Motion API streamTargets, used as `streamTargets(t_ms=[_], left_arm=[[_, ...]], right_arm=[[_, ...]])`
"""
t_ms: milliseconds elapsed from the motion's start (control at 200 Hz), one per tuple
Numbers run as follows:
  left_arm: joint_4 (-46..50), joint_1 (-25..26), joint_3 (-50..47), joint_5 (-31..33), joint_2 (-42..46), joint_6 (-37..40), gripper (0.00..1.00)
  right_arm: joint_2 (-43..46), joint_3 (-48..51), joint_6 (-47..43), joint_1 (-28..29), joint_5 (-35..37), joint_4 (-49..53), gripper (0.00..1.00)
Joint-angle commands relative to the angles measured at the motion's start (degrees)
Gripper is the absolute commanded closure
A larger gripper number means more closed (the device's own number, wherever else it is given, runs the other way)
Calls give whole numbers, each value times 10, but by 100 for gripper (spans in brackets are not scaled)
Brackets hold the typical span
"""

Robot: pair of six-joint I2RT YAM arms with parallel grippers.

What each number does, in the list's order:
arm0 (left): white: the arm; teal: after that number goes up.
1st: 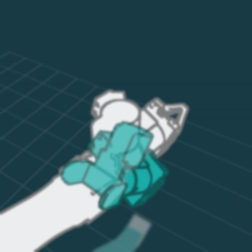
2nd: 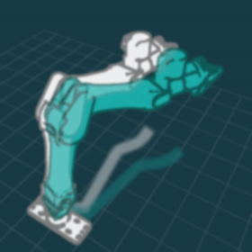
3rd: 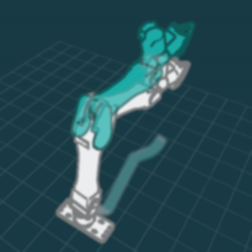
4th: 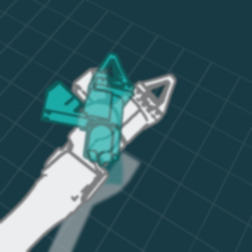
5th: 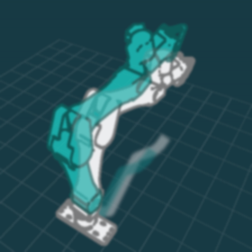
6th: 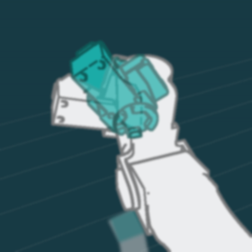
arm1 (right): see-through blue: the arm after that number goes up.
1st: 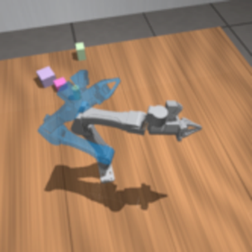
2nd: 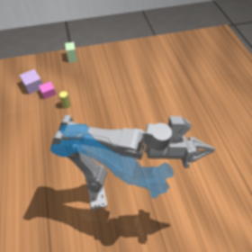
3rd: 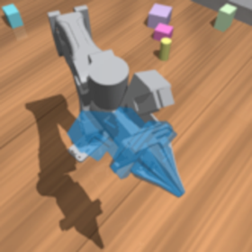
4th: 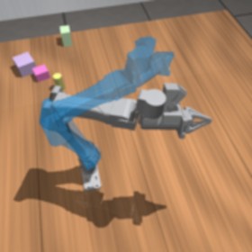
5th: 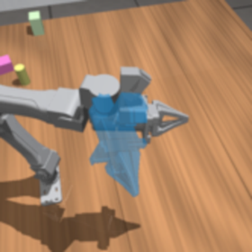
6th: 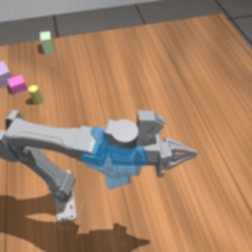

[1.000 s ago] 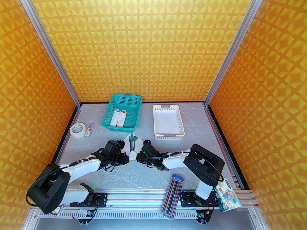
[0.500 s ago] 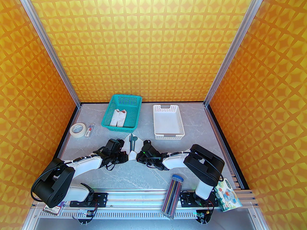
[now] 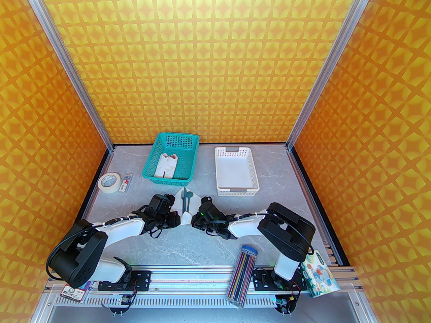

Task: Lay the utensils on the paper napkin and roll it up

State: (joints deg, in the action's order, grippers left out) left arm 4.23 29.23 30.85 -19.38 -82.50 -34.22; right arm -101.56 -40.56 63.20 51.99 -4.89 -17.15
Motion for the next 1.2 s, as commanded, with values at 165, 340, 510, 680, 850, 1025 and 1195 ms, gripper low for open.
streamTargets(t_ms=[165,340,510,680,850,1025,1195], left_arm=[[-6,-4,11,17,-17,15,100],[-12,-4,4,20,-29,15,100],[-3,-4,3,29,-41,20,100],[-1,-4,-5,31,-43,21,100],[2,-4,-10,34,-41,23,100],[6,-4,-11,36,-37,24,100],[8,-4,-10,36,-35,25,100]], right_arm=[[-10,14,-16,-1,10,98,97],[-11,11,-19,-1,4,93,97],[1,6,-27,-1,3,93,96],[27,-5,-43,-1,-2,100,96],[36,-24,-65,0,-27,96,97],[23,-51,-79,14,-41,89,97],[19,-58,-84,16,-29,85,97]])
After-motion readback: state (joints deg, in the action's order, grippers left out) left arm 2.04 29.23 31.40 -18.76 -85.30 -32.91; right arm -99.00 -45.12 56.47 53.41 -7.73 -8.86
